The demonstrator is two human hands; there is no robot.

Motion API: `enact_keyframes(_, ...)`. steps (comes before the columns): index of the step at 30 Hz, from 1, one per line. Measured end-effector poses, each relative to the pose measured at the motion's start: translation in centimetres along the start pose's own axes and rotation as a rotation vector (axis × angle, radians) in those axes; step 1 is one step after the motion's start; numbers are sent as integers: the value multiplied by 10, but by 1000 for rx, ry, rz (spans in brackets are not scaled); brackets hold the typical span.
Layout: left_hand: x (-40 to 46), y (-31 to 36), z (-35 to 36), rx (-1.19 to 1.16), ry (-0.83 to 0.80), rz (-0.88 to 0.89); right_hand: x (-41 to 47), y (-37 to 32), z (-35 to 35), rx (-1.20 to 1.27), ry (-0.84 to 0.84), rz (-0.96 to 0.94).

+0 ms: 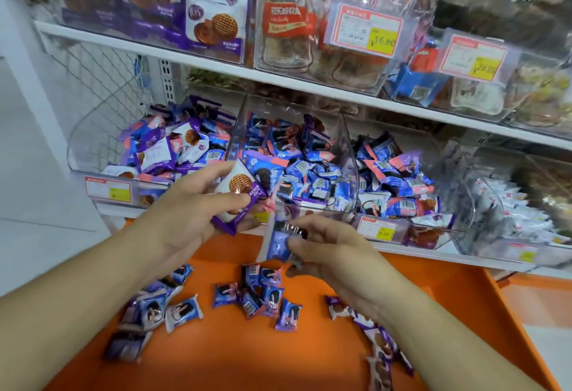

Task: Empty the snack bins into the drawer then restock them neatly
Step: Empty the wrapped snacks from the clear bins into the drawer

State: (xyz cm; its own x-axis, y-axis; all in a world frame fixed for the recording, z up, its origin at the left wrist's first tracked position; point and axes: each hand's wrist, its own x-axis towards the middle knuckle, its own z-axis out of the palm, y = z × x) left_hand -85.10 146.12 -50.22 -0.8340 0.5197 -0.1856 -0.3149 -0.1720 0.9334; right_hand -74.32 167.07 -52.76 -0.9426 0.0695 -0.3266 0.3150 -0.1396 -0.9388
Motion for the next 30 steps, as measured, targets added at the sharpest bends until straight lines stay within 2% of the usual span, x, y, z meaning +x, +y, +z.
enact_keyframes(3, -2, 8, -21, -27, 21, 16, 7, 18, 12, 20, 16, 47)
enact_keyframes(6, -6, 18, -44, 39, 35, 35, 21, 47, 36, -175, 61, 114)
enact_keyframes(10, -5, 24, -69, 57, 62, 51, 67, 87, 80, -325, 19, 135)
enact_keyframes(14, -2, 22, -89, 294, 64, 50, 107, 96, 119, -462, -61, 144)
enact_keyframes(16, -2, 22, -96, 367, 29, 46, 114, 82, 123, -351, -74, 87)
enact_keyframes(19, -3, 21, -96, 406, 15, 61, 94, 44, 109, 35, -74, -74)
enact_keyframes(20, -3, 20, -94, 440, 9, 65, 82, 33, 103, 97, -92, -132)
enact_keyframes(22, -4, 18, -87, 474, -57, 36, 62, 21, 90, 103, -86, -194)
enact_keyframes(26, -4, 10, -67, 508, -124, -36, 47, 29, 70, 53, 109, -198)
enact_keyframes(30, -1, 2, -59, 728, -73, -64, 38, 60, 40, 114, 143, -68)
